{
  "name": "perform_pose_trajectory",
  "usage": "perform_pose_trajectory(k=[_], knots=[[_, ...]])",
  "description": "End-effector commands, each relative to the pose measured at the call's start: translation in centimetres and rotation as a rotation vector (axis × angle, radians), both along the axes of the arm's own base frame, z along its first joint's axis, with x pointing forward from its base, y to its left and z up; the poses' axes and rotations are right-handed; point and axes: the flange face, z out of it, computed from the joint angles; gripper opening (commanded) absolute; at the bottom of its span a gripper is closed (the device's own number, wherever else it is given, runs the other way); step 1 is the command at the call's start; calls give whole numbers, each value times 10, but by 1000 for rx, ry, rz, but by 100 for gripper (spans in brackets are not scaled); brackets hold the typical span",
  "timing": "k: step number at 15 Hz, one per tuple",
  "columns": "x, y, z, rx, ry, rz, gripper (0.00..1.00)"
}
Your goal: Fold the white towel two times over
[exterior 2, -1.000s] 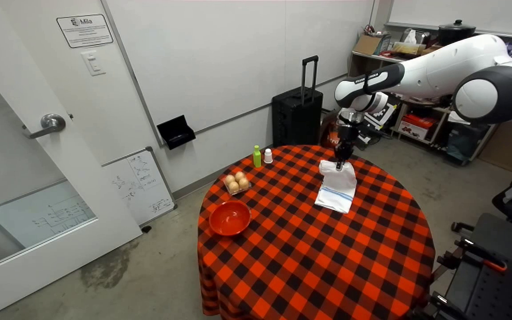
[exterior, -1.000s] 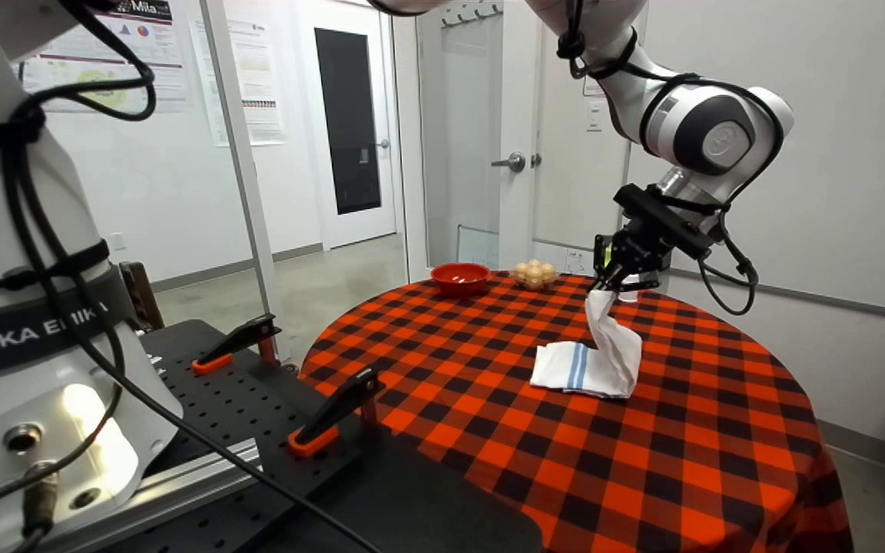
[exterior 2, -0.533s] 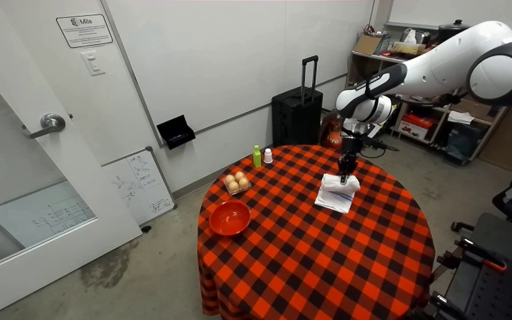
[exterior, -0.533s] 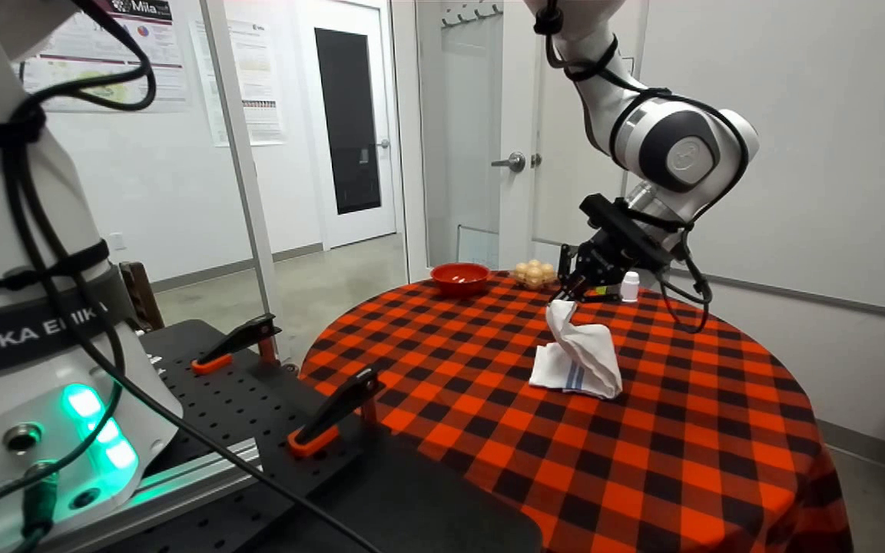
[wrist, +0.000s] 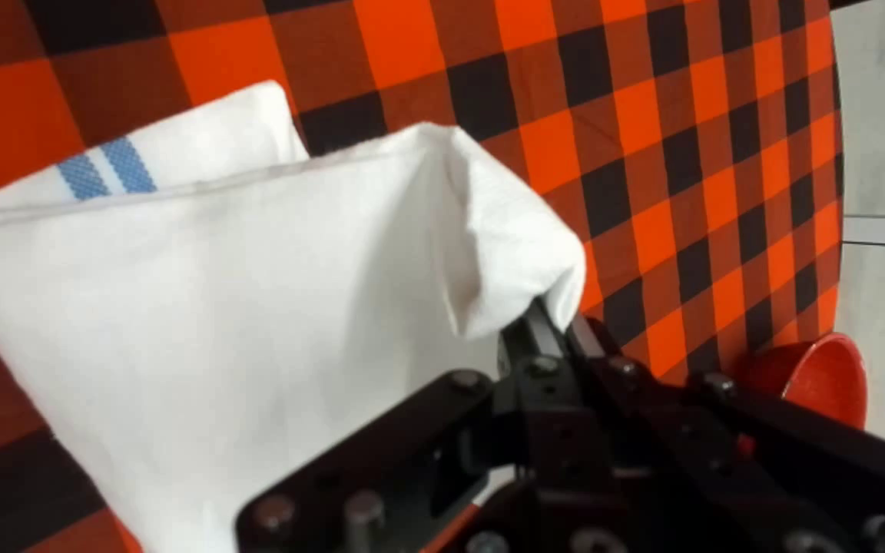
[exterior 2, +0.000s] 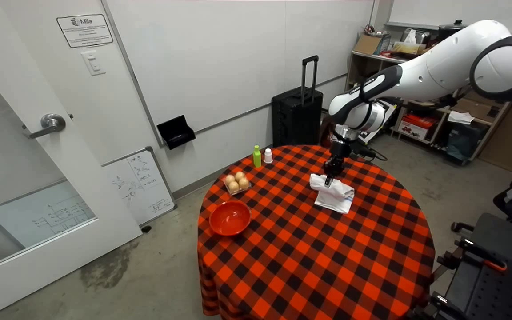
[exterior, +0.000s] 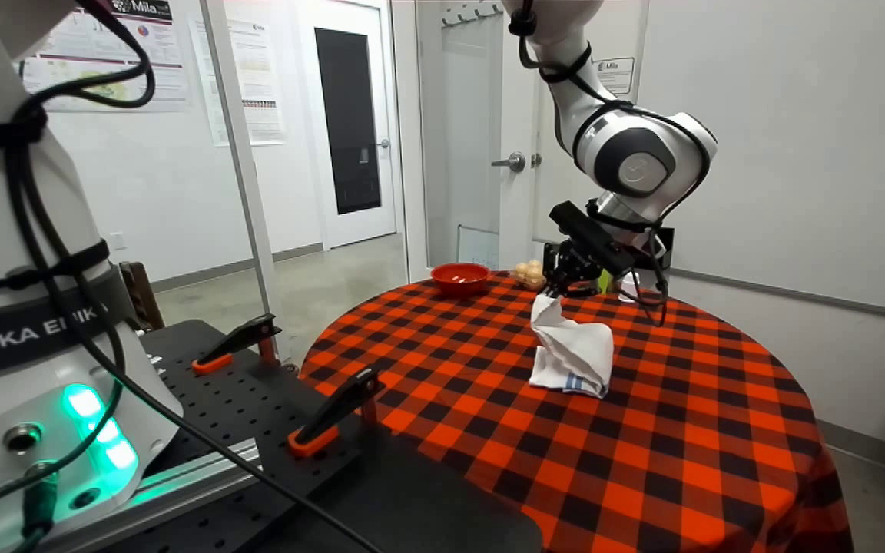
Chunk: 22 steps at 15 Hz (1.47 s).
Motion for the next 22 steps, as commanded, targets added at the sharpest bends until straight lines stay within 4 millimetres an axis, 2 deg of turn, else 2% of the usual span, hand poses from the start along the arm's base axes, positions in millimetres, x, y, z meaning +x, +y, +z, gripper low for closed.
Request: perform_pose_trajectory(k=[1,6,11,16,21,22], knots=[[-1,-3,-2,-31,-33,-22,1],[-12,-6,-3,-58,12,27,1],[-19,-11,9,-78,68,92,1],[-23,-4,20,-52,105,120,1],[-28,4,22,-39,130,134,1],[-31,6,22,-38,139,143,29]])
